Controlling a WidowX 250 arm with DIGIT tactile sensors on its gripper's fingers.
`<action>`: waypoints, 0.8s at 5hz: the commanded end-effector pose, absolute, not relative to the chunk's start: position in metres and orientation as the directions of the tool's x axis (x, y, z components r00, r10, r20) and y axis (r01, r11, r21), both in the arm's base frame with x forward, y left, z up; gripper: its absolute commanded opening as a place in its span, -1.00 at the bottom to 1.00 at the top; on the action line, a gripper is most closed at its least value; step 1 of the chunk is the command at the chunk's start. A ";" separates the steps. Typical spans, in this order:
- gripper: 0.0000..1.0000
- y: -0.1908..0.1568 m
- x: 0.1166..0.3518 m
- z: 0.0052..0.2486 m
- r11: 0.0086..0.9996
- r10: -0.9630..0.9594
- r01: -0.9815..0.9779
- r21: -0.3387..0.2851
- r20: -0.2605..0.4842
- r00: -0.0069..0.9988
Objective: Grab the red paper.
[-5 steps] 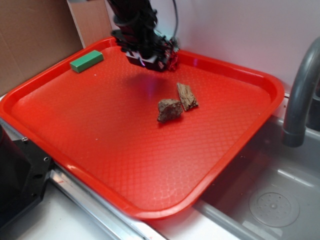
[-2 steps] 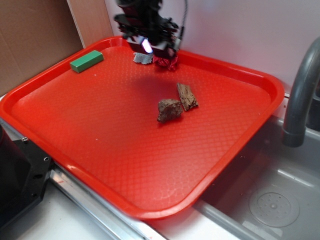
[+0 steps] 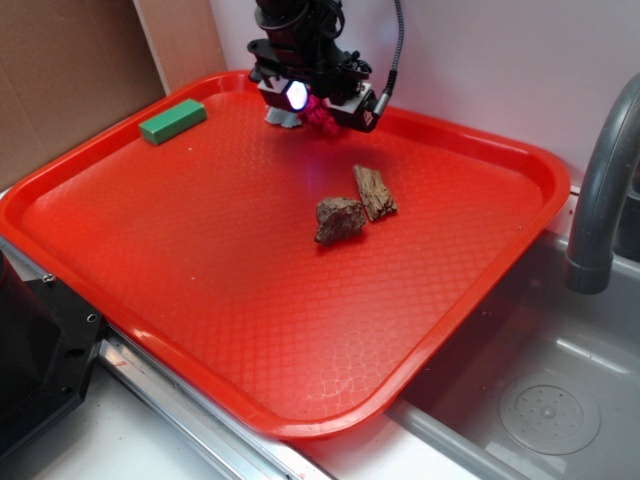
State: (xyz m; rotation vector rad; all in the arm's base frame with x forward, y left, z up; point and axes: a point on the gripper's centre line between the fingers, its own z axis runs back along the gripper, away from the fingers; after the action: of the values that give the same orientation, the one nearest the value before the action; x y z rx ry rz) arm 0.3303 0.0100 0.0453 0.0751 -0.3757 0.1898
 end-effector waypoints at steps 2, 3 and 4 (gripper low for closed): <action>1.00 0.040 0.342 0.067 0.969 0.198 -0.243 0.050 0.433 0.879; 1.00 0.036 0.362 0.053 0.971 0.200 -0.237 0.038 0.419 0.886; 1.00 0.028 0.371 0.039 0.978 0.167 -0.201 0.046 0.399 0.902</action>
State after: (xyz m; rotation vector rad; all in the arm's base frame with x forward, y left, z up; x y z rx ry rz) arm 0.3562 0.0279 0.0194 0.0923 -0.3325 0.1987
